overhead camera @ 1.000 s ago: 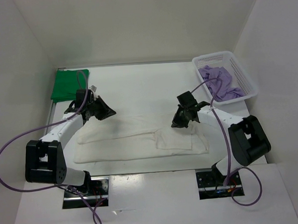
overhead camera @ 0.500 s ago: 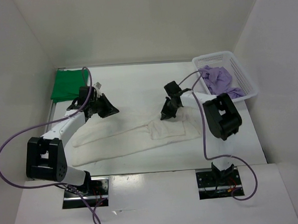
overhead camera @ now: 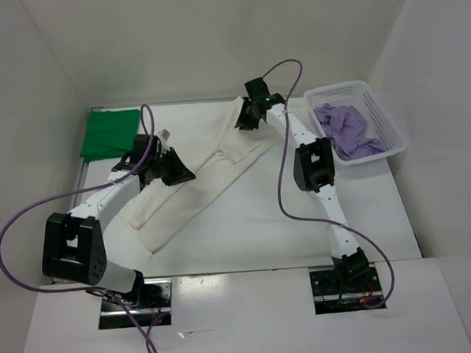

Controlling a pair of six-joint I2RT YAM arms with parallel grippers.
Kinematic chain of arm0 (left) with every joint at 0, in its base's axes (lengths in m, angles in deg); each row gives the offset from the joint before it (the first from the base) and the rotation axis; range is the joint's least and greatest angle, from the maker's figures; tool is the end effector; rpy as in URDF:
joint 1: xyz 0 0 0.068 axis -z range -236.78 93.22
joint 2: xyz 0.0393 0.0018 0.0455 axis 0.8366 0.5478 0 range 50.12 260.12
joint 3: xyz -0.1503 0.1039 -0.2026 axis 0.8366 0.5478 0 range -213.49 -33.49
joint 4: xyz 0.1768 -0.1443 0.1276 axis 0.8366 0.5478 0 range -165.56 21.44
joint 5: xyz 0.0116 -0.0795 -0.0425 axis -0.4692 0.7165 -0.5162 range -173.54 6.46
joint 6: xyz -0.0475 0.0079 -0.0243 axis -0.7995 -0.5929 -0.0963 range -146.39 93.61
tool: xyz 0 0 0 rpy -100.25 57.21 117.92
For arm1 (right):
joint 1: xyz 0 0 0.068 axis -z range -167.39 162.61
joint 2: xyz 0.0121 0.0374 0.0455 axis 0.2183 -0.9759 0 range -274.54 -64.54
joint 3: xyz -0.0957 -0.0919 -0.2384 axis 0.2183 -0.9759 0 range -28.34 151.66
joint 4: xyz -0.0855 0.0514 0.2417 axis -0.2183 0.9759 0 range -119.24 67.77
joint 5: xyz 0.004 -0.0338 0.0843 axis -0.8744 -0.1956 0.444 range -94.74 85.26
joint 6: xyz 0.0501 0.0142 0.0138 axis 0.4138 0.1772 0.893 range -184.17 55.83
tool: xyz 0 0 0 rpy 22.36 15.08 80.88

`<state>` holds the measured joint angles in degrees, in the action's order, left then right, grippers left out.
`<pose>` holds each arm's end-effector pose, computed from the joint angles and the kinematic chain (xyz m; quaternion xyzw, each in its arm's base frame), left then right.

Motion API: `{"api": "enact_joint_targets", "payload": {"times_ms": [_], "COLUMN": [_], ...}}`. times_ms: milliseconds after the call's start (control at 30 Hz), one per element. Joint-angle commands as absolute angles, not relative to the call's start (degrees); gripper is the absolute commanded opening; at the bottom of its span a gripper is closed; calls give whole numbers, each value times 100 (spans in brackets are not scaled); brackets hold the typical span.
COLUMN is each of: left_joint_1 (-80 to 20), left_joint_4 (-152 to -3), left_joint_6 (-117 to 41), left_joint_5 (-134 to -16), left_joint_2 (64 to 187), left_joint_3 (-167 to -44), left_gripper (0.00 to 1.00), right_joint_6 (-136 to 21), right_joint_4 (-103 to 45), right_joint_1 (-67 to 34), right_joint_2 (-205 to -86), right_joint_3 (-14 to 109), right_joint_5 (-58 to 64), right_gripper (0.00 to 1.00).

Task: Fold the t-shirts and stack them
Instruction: Rotate the tshirt 90 degrees

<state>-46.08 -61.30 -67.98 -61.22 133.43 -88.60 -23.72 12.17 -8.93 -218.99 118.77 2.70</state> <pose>0.3045 -0.0713 0.2406 -0.1639 0.8862 -0.3333 0.2769 0.5387 0.2176 0.1735 0.1308 0.9250 0.2331 0.2701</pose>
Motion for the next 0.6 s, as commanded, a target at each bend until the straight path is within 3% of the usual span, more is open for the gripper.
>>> {"api": "enact_joint_targets", "payload": {"times_ms": [0, 67, 100, 233, 333, 367, 467, 500, 567], "left_joint_1": [-4510, -4509, -4509, -4509, -4684, -4746, -4746, -4746, -4746], "left_joint_4": [-6132, -6079, -6079, -6018, -5956, -5886, -5772, -5771, -5719], "left_joint_6": [-6726, -6726, -6726, -6726, -6665, -6595, -6463, -6463, -6349], "left_joint_5": [-6087, -6087, -6139, -6306, -6306, -6306, -6306, -6359, -6421], "left_joint_2": [13423, 13484, 13485, 13485, 13537, 13537, 13537, 13537, 13537], "left_joint_3": [-9079, -9132, -9201, -9202, -9202, -9254, -9325, -9325, -9325], "left_gripper": [14, 14, 15, 17, 17, 19, 21, 21, 23], "right_joint_6": [-2972, -2867, -2805, -2392, -2102, -1962, -1689, -1541, -1486], "right_joint_4": [1043, 507, -87, -654, -1155, -1470, -1919, -2009, -2167], "right_joint_1": [-1120, -1121, -1121, -1374, -2110, -2288, -2852, -2940, -3055], "right_joint_2": [-19697, -18816, -17924, -16572, -16218, -16218, -16464, -16534, -16832], "right_joint_3": [10910, 9854, 8648, 6276, 4737, 4307, 3970, 3969, 4021], "right_joint_5": [-9, 175, 246, 887, 1274, 1423, 1478, 1416, 1416], "right_gripper": [28, 44, 48, 52, 5, 0, 0, 3, 19]}}
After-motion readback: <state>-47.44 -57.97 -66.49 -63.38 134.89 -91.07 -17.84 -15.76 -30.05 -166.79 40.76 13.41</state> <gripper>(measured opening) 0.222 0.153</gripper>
